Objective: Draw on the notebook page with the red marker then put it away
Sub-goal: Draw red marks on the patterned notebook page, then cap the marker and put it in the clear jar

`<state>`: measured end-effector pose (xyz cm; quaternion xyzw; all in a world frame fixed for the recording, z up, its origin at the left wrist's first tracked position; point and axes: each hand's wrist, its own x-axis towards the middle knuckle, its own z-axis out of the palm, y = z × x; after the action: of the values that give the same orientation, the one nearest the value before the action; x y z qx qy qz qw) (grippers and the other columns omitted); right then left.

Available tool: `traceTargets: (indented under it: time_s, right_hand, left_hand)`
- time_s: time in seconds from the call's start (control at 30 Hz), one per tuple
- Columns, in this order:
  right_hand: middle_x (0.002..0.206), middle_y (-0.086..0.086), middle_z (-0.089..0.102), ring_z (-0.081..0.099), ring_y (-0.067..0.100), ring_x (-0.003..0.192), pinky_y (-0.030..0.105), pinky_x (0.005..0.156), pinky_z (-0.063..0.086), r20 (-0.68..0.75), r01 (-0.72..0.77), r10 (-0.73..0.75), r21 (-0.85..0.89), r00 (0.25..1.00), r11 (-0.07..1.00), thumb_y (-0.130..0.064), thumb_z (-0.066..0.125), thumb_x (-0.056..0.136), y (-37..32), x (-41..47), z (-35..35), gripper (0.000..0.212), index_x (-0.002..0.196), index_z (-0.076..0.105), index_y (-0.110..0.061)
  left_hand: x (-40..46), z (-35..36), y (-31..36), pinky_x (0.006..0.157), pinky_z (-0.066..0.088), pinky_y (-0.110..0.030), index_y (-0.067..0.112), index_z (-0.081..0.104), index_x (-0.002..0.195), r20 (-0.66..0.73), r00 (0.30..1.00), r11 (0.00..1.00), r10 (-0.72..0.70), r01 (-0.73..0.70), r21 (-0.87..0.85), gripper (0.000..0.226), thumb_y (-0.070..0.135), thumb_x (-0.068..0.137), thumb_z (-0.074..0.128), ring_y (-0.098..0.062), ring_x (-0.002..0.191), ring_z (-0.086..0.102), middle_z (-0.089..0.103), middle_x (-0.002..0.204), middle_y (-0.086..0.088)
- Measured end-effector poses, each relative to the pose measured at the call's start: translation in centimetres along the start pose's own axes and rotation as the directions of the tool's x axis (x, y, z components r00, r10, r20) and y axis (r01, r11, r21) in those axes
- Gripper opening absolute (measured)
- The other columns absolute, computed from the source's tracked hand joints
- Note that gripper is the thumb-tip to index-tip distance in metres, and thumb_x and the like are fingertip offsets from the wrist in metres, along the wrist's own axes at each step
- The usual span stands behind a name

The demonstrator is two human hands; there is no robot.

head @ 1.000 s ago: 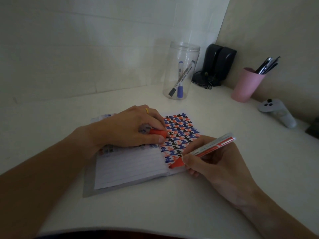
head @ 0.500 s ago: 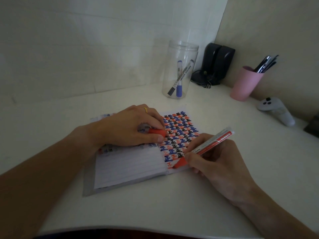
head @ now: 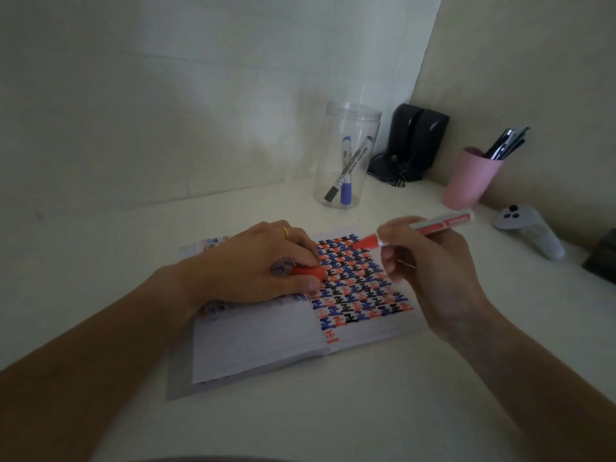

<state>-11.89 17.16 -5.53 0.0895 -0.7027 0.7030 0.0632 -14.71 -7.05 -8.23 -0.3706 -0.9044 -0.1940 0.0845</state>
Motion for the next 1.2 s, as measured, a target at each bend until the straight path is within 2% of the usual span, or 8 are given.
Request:
traceTargets:
  time_s: [0.23,0.43,0.53,0.6,0.67,0.83,1.07,1.2]
  right_hand:
    - [0.053,0.001,0.051,0.042,0.017,0.050,0.027,0.045,0.035,-0.057,-0.096,0.108,0.183,0.992,0.978,-0.006,0.062,0.083,2.6,3.7,1.4,0.024,0.062,0.058,-0.016]
    - [0.057,0.002,0.059,0.049,0.014,0.049,0.023,0.044,0.041,-0.037,-0.096,0.107,0.231,0.994,0.968,-0.004,0.072,0.084,3.5,4.0,0.7,0.004,0.086,0.071,-0.008]
    - [0.065,0.006,0.067,0.059,0.017,0.059,0.026,0.055,0.050,-0.027,-0.087,0.100,0.308,0.995,0.948,-0.004,0.070,0.086,3.7,4.0,0.6,0.011,0.095,0.075,-0.004]
    - [0.071,0.009,0.070,0.063,0.020,0.064,0.029,0.063,0.052,-0.010,-0.087,0.098,0.365,0.995,0.927,-0.004,0.062,0.089,3.7,4.0,0.5,0.016,0.098,0.076,-0.003]
    - [0.072,0.011,0.070,0.063,0.020,0.066,0.031,0.065,0.051,0.013,-0.080,0.081,0.390,0.997,0.917,-0.004,0.057,0.092,3.6,3.9,0.4,0.021,0.099,0.076,-0.002]
    - [0.071,0.009,0.066,0.058,0.019,0.068,0.031,0.066,0.048,0.067,-0.064,0.042,0.369,0.997,0.927,-0.004,0.057,0.093,3.5,3.7,0.4,0.022,0.100,0.077,0.002]
    - [0.072,0.009,0.068,0.061,0.017,0.069,0.026,0.065,0.051,0.107,-0.067,0.038,0.283,0.994,0.957,-0.005,0.061,0.090,3.6,3.4,0.7,0.019,0.093,0.080,-0.003]
    - [0.094,0.022,0.074,0.069,0.026,0.085,0.031,0.075,0.057,0.164,-0.087,0.050,0.224,0.985,0.971,-0.006,0.069,0.084,3.5,3.1,0.9,0.017,0.100,0.077,-0.005]
  left_hand:
    - [0.1,0.0,0.3,0.093,0.046,-0.031,0.034,0.072,0.111,-0.017,0.999,0.999,-0.029,0.029,0.042,0.035,0.057,0.094,0.052,-0.002,0.106,0.058,0.066,0.117,0.017]
    - [0.2,0.0,1.2,0.065,0.036,-0.027,0.023,0.052,0.088,-0.317,0.940,0.969,-0.126,0.186,0.166,0.043,0.051,0.102,0.023,-0.014,0.066,0.053,0.058,0.075,0.004]
    - [-0.2,0.0,1.6,0.064,0.044,-0.037,0.015,0.051,0.093,-0.394,0.917,0.960,-0.055,0.158,0.233,0.036,0.033,0.103,0.022,-0.019,0.065,0.049,0.058,0.079,-0.003]
    - [-0.4,-0.1,1.7,0.064,0.047,-0.041,0.013,0.053,0.088,-0.424,0.899,0.974,-0.104,0.179,0.140,0.033,0.025,0.101,0.025,-0.019,0.066,0.049,0.055,0.077,-0.003]
    - [-0.2,-0.2,1.4,0.067,0.047,-0.044,0.014,0.054,0.086,-0.395,0.912,0.970,-0.113,0.187,0.154,0.037,0.028,0.100,0.023,-0.021,0.067,0.051,0.056,0.078,-0.001]
    - [0.2,0.2,0.8,0.076,0.036,-0.027,0.023,0.055,0.100,-0.308,0.934,0.944,-0.181,0.253,0.214,0.043,0.054,0.097,0.026,-0.010,0.075,0.051,0.059,0.087,0.007]
    - [0.1,0.1,0.7,0.079,0.039,-0.026,0.026,0.056,0.103,-0.323,0.942,0.946,-0.094,0.186,0.267,0.034,0.054,0.097,0.037,-0.004,0.077,0.049,0.065,0.095,0.010]
    - [0.2,0.0,1.0,0.081,0.040,-0.025,0.027,0.058,0.106,-0.335,0.940,0.950,-0.061,0.158,0.271,0.032,0.054,0.095,0.043,-0.003,0.080,0.053,0.068,0.099,0.011]
